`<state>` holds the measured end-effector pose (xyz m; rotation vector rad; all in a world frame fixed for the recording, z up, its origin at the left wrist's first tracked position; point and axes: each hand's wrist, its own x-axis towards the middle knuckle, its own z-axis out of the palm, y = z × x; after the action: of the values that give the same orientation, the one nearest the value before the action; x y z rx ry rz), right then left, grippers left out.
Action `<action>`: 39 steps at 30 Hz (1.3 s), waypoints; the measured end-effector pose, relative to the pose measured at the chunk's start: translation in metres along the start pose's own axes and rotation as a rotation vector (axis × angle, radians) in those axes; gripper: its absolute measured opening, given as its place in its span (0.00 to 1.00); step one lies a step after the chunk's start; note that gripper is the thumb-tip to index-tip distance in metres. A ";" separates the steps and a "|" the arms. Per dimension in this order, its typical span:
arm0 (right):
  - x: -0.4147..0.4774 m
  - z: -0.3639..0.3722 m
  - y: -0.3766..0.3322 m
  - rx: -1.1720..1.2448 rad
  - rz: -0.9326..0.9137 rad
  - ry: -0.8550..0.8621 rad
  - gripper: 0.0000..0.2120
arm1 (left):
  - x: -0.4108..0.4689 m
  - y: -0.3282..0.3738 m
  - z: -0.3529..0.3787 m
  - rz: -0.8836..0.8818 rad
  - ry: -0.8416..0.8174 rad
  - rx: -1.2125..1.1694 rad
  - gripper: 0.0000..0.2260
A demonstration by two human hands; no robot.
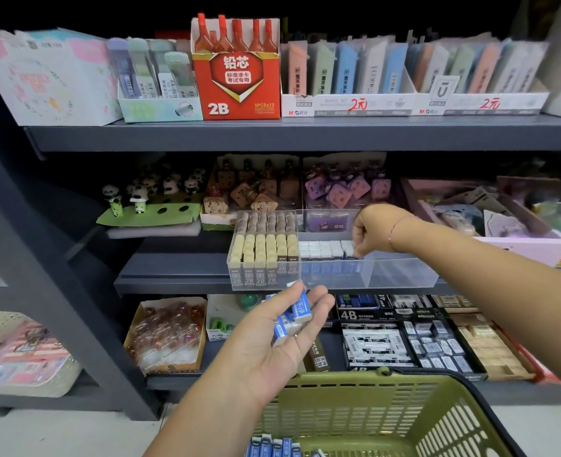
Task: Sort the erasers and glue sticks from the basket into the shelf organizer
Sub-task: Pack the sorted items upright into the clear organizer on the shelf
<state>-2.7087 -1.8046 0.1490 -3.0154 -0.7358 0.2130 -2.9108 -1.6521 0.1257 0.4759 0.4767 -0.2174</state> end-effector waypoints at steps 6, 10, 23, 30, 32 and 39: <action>-0.001 0.000 -0.004 -0.054 0.020 0.010 0.06 | -0.002 0.001 0.000 0.008 0.009 0.000 0.17; -0.008 -0.001 -0.004 -0.067 0.004 0.032 0.07 | -0.002 0.001 0.000 0.010 0.019 0.000 0.16; -0.084 0.022 -0.069 0.938 -0.405 -0.062 0.09 | 0.002 -0.002 -0.001 0.070 0.070 0.077 0.18; -0.052 -0.001 -0.039 1.137 -0.169 0.240 0.05 | 0.004 0.005 -0.003 0.105 0.167 -0.050 0.06; -0.035 -0.003 -0.029 0.987 -0.125 0.296 0.05 | 0.005 0.005 -0.005 0.111 0.167 -0.044 0.07; -0.001 0.026 -0.044 0.366 -0.235 0.211 0.05 | 0.008 0.005 -0.005 0.064 0.164 -0.015 0.11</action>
<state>-2.7331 -1.7659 0.1256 -2.5340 -0.9064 0.0168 -2.9036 -1.6459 0.1201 0.4959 0.6218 -0.1139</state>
